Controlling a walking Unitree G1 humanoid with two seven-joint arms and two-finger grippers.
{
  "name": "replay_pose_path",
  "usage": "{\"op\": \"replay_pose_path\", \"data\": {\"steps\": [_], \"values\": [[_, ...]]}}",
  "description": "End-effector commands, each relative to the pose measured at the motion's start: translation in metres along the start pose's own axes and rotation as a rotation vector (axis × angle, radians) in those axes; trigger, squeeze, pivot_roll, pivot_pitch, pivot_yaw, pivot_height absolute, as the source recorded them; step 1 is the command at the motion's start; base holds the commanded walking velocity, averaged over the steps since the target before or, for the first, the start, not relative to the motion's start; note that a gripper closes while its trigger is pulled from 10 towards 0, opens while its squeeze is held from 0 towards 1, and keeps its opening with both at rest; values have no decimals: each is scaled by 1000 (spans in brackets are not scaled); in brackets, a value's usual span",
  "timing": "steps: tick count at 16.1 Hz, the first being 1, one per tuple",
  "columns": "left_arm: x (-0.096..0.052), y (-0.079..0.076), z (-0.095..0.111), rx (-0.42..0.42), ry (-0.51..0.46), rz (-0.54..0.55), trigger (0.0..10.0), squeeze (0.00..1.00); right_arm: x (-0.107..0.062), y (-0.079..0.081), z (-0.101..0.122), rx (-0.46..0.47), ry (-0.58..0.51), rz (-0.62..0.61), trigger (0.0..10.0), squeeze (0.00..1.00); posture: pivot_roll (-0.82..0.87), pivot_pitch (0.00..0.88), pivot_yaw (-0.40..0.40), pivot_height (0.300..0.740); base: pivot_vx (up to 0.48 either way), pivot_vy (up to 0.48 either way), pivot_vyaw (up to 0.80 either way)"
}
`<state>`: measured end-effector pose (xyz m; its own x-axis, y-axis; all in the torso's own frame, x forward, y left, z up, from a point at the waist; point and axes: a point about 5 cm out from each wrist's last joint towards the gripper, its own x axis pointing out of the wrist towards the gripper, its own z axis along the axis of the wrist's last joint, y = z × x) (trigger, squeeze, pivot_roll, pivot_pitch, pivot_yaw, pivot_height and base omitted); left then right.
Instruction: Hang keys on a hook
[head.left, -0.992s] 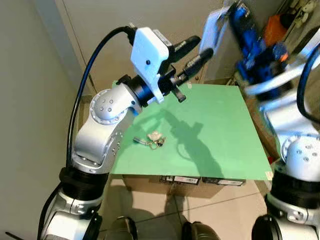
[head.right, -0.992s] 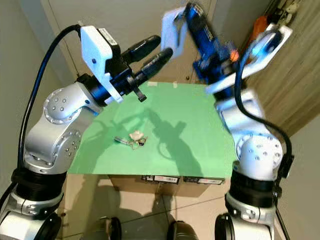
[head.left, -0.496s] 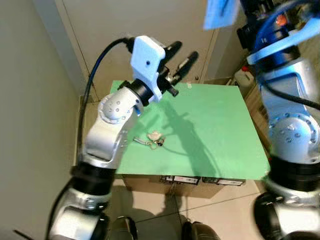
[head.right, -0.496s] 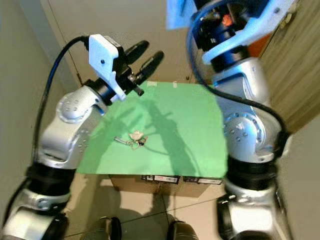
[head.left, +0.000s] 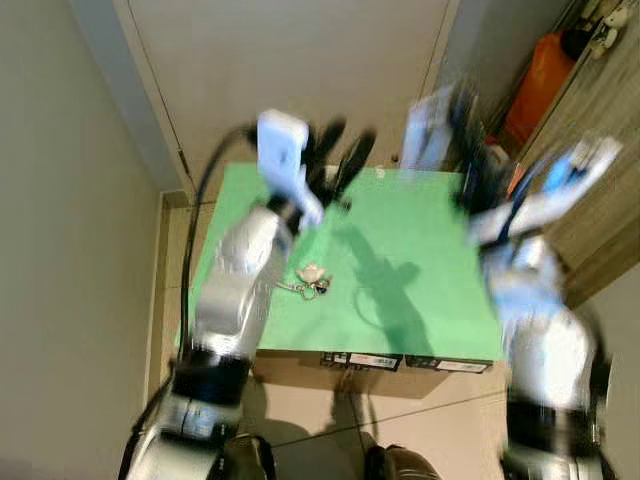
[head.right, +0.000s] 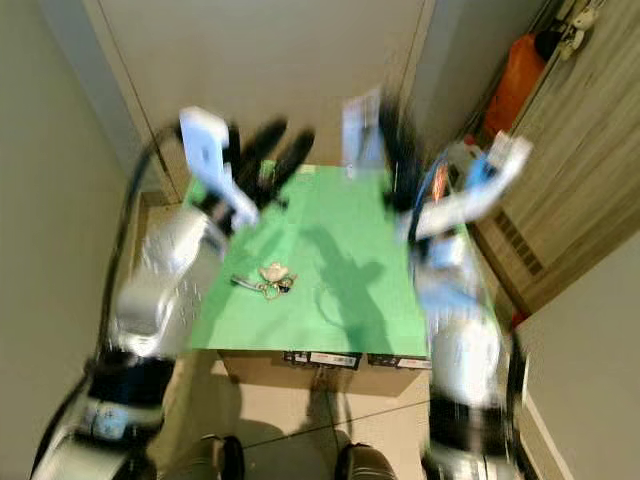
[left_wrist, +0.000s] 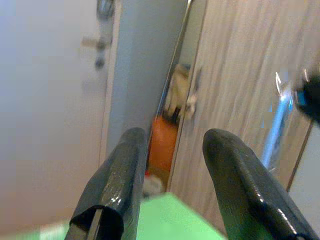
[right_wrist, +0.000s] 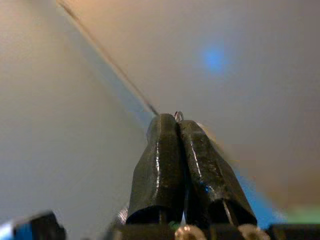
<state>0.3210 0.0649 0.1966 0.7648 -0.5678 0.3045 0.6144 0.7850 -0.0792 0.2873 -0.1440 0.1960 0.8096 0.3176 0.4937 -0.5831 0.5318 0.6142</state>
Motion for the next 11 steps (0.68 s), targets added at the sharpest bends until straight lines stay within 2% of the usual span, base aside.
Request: {"op": "replay_pose_path", "data": {"steps": [1,3,6,7,8,10,11], "values": [[-2,-3,-7,-10,17,-9,10000,0,1,3,1,-28,-5,33,10000,0,-83,70,5,740,0,0,0],[-23,-10,-41,-93,95,15,10000,0,-18,-4,-6,-21,5,-17,10000,0,-96,61,9,740,0,0,0],[-56,-12,-65,-176,145,60,10000,0,-33,-9,-18,-15,30,-64,10000,0,-99,55,10,740,0,0,0],[-62,-12,-70,-187,164,70,10000,0,-36,-12,-22,-20,47,-87,10000,0,-95,53,12,740,0,-375,0],[-66,-12,-73,-192,179,69,10000,0,-38,-12,-25,-10,49,-92,10000,0,-92,55,15,740,0,-469,0],[-63,-17,-73,-210,165,52,10000,0,-38,-11,-26,-19,58,-93,10000,0,-89,60,23,740,0,-469,0],[-61,-19,-72,-208,162,38,10000,0,-37,-11,-27,-9,68,-85,10000,0,-89,62,24,740,0,-469,-800]]}}
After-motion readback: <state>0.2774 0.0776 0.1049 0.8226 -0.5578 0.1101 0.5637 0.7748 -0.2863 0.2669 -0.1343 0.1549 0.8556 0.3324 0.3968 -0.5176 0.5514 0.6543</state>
